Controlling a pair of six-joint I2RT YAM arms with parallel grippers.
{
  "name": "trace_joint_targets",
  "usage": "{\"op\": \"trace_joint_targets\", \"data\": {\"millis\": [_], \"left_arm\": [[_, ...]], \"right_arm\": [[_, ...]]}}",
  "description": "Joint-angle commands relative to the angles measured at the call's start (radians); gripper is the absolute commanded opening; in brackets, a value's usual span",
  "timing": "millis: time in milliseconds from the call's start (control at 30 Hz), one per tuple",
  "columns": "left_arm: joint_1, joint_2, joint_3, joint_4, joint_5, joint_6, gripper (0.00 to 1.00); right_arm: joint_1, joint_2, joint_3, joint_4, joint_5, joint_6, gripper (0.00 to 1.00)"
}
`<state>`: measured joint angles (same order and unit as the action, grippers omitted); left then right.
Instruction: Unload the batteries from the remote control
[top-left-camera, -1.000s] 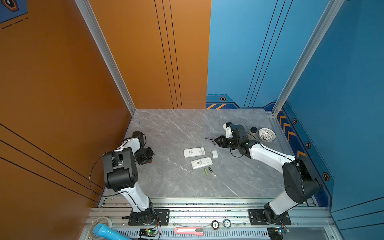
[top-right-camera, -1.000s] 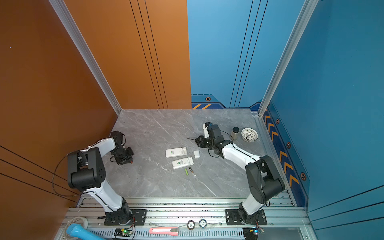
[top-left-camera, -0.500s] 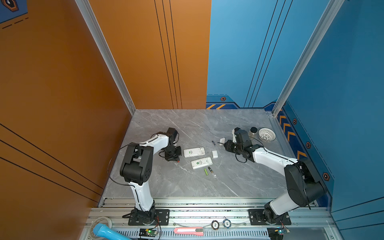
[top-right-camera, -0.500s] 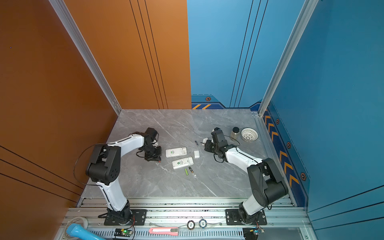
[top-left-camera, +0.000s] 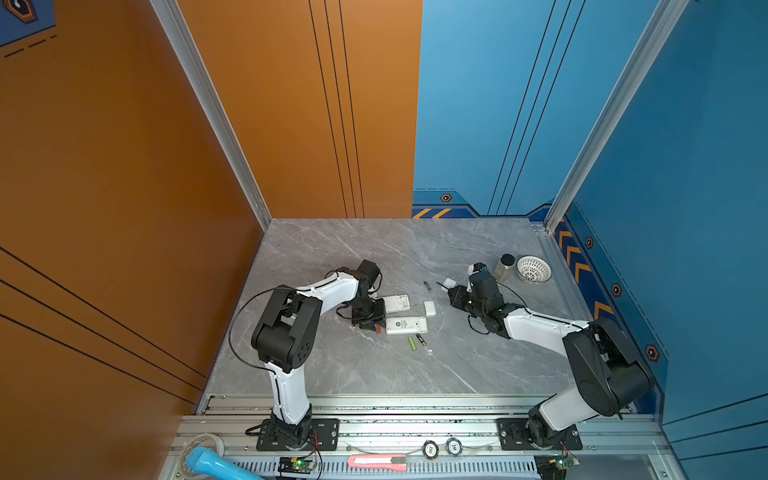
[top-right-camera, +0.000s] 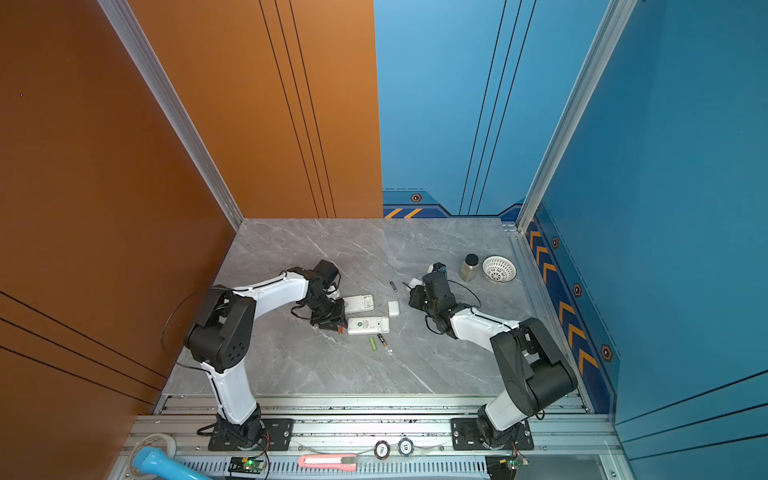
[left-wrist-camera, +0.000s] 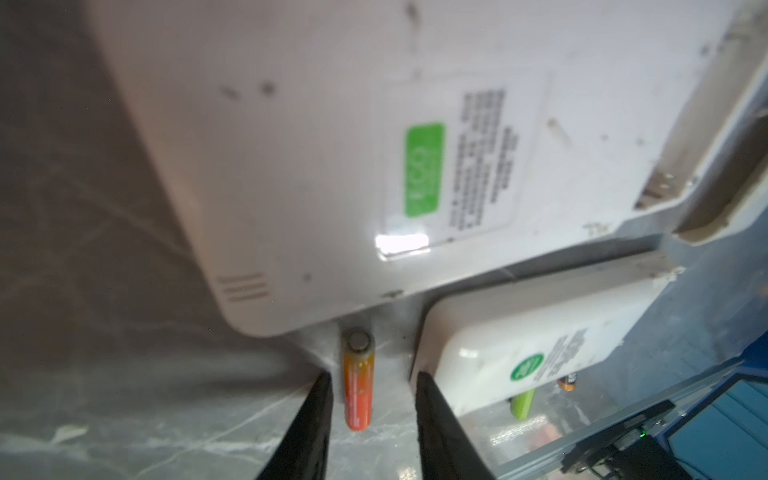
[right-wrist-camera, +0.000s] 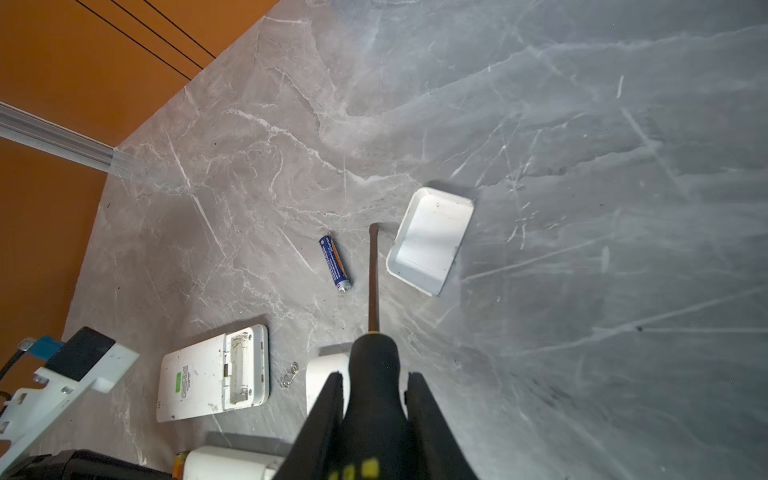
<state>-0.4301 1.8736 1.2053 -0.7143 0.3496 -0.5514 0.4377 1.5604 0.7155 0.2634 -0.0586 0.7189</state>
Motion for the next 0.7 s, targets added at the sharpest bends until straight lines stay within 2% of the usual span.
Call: {"op": "trace_joint_targets", "data": {"millis": [0, 100, 200, 300, 400, 500, 567, 667], "left_arm": [[-0.011, 0.007, -0.033, -0.034, -0.027, -0.018, 0.56], [-0.009, -0.021, -0.019, -0.035, -0.031, -0.022, 0.68], [-0.004, -0.045, -0.001, -0.034, -0.036, -0.032, 0.77], [0.013, -0.063, 0.021, -0.034, -0.026, -0.041, 0.90], [0.043, -0.096, 0.050, -0.034, -0.011, -0.045, 0.95], [0.089, -0.156, 0.069, -0.026, -0.036, -0.044, 0.97], [0.130, -0.203, 0.068, 0.007, -0.069, -0.025, 0.98], [0.225, -0.289, 0.055, 0.089, -0.132, 0.024, 1.00]], "right_arm": [[0.006, 0.017, -0.030, -0.009, -0.030, 0.035, 0.38], [0.007, -0.018, -0.045, -0.033, -0.022, 0.042, 0.54], [-0.001, -0.074, -0.062, -0.082, 0.015, 0.044, 0.63], [-0.030, -0.141, -0.087, -0.093, 0.037, 0.054, 0.74], [-0.083, -0.212, -0.069, -0.166, 0.043, 0.032, 0.78], [-0.148, -0.292, -0.033, -0.314, 0.132, -0.024, 0.90], [-0.216, -0.340, -0.042, -0.350, 0.167, -0.065, 1.00], [-0.334, -0.403, -0.077, -0.360, 0.211, -0.118, 1.00]]}}
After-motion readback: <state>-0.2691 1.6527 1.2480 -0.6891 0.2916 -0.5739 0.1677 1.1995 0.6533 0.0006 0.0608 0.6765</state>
